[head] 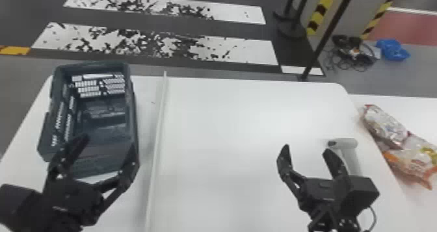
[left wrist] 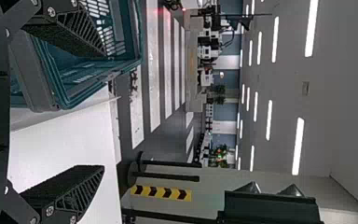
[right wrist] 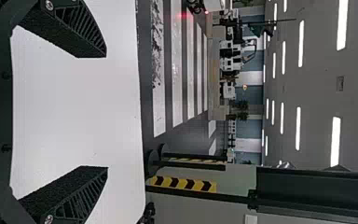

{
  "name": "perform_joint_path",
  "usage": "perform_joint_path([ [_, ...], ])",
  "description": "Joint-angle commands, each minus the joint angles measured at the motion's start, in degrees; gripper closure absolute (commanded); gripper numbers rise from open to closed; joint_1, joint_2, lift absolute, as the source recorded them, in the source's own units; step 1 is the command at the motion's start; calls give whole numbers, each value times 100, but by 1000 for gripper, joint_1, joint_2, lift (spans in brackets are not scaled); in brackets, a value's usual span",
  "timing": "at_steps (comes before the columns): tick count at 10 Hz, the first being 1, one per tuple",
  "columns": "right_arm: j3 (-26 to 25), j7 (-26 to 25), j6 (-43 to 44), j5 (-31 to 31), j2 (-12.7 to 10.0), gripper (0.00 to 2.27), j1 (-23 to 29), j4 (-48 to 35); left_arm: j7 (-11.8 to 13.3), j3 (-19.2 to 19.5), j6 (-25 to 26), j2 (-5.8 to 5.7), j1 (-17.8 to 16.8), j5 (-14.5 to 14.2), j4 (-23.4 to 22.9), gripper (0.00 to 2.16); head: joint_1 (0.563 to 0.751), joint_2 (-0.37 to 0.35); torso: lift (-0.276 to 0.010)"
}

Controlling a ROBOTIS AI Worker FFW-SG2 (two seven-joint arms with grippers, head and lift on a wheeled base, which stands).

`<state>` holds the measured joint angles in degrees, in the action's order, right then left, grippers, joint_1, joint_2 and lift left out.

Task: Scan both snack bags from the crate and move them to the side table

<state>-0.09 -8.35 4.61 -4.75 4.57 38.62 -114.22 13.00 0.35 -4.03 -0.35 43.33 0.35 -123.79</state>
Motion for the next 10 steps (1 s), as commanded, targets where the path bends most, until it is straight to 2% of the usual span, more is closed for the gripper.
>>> perform_joint_path([
  [1, 0, 0, 0, -9, 0, 70, -3, 5, 0, 0, 13, 0, 0, 0, 4, 147, 695, -134, -75],
  [10, -35, 0, -35, -35, 9, 76, -12, 22, 0, 9, 13, 0, -18, 0, 48, 147, 695, -137, -75],
])
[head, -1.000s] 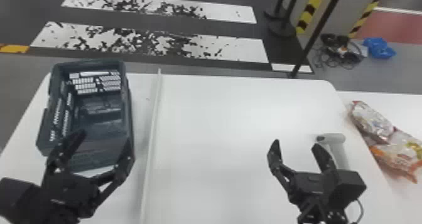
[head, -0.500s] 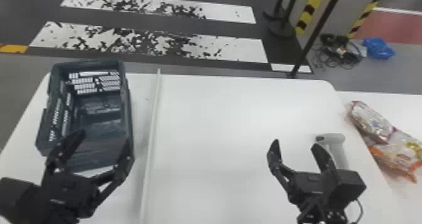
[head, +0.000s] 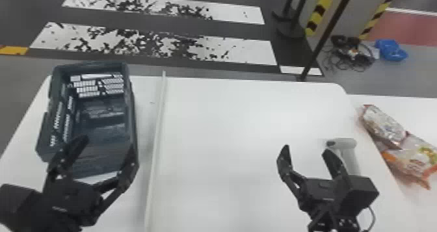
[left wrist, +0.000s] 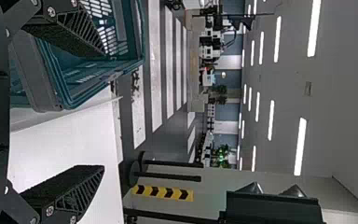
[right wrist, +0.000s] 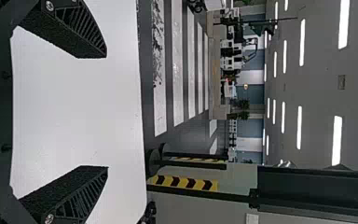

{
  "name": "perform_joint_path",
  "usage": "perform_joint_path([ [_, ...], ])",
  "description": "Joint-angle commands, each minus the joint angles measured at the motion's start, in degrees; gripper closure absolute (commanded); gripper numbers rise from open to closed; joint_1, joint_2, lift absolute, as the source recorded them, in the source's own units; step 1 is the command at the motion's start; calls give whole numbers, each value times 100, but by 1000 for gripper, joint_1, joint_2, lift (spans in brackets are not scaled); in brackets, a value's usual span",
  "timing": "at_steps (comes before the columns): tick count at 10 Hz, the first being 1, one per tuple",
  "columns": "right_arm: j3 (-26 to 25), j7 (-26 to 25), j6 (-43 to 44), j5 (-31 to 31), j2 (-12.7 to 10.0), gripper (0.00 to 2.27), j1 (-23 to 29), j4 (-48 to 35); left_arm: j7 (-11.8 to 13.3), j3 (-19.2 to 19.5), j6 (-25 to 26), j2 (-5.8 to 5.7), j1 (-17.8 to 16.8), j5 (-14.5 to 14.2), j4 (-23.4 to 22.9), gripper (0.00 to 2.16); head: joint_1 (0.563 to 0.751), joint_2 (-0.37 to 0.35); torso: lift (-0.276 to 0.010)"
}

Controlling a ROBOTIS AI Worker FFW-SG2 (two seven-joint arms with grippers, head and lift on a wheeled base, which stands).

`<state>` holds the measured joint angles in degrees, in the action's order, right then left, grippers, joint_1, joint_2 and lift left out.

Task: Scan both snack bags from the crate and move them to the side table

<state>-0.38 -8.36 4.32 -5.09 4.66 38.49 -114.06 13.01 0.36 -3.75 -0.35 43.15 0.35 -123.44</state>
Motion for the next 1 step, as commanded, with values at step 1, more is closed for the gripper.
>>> perform_joint_path([
  [1, -15, 1, -7, -1, -9, 76, 1, 7, 0, 8, -15, 0, 0, 0, 22, 147, 695, -137, -75],
])
